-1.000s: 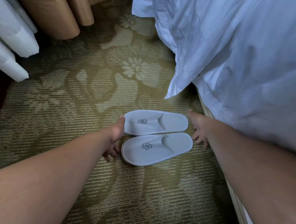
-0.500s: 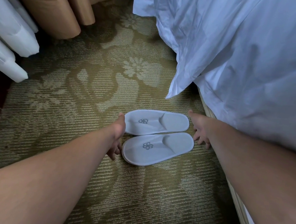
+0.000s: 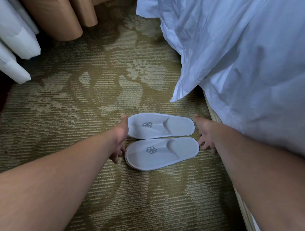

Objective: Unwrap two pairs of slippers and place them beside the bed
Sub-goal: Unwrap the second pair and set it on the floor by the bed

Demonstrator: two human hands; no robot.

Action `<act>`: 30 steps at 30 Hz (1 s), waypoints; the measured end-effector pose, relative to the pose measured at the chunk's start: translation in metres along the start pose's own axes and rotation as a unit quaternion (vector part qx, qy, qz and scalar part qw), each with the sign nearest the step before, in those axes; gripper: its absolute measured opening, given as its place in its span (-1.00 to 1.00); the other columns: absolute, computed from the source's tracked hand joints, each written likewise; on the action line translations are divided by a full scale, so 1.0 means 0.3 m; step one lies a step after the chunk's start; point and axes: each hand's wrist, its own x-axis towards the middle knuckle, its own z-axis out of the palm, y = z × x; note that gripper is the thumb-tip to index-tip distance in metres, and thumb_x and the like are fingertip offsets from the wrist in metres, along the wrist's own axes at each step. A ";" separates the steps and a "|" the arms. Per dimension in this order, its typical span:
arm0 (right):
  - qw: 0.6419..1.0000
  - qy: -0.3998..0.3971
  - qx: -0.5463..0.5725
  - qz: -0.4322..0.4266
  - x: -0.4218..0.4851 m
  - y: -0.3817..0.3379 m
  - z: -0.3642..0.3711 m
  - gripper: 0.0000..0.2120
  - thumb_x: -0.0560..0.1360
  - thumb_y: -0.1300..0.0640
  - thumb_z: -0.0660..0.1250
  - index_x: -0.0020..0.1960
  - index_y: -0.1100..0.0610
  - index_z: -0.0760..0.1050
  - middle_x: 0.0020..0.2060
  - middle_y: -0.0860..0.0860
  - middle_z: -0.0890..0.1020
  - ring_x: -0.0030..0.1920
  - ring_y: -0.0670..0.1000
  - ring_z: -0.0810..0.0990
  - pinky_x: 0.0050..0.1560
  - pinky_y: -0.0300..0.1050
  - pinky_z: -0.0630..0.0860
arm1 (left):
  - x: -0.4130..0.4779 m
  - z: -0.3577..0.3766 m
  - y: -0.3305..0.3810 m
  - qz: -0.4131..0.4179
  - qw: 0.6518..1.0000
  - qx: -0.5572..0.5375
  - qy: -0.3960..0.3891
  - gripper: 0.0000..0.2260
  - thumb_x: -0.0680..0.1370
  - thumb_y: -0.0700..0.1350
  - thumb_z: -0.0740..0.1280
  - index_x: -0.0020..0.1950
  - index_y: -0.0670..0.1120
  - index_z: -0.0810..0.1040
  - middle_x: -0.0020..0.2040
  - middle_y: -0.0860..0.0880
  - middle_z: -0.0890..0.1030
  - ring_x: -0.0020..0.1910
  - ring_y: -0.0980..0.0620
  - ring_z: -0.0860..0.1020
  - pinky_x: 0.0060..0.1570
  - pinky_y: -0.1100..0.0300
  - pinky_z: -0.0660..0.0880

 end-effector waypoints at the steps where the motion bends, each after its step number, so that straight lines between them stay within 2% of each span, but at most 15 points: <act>1: 1.000 0.000 -0.002 -0.001 0.002 0.000 0.000 -0.07 0.46 -0.51 -0.08 0.60 0.07 -0.13 0.48 0.32 0.26 0.51 0.30 0.15 0.46 0.23 -0.01 | 0.000 0.000 0.002 0.001 1.000 -0.001 0.001 -0.04 0.38 0.59 -0.17 0.62 0.03 -0.07 0.52 -0.39 0.20 0.54 -0.31 0.11 0.43 -0.35 -0.03; 19: 1.000 0.010 -0.010 -0.007 0.008 -0.004 -0.007 -0.06 0.44 -0.53 -0.07 0.60 0.06 -0.09 0.46 0.32 0.29 0.48 0.29 0.23 0.44 0.23 0.06 | 0.021 0.001 0.012 0.015 1.000 -0.018 0.008 -0.08 0.39 0.59 -0.14 0.61 0.09 -0.02 0.50 -0.37 0.26 0.53 -0.31 0.14 0.43 -0.36 -0.05; 30: 1.000 0.000 -0.007 -0.016 0.011 -0.007 -0.007 -0.09 0.47 -0.50 -0.10 0.60 0.06 -0.13 0.49 0.32 0.23 0.52 0.29 0.12 0.47 0.24 -0.04 | 0.050 0.001 0.007 0.008 1.000 -0.024 0.016 -0.09 0.40 0.57 -0.13 0.61 0.05 0.03 0.48 -0.32 0.32 0.52 -0.32 0.17 0.43 -0.35 -0.01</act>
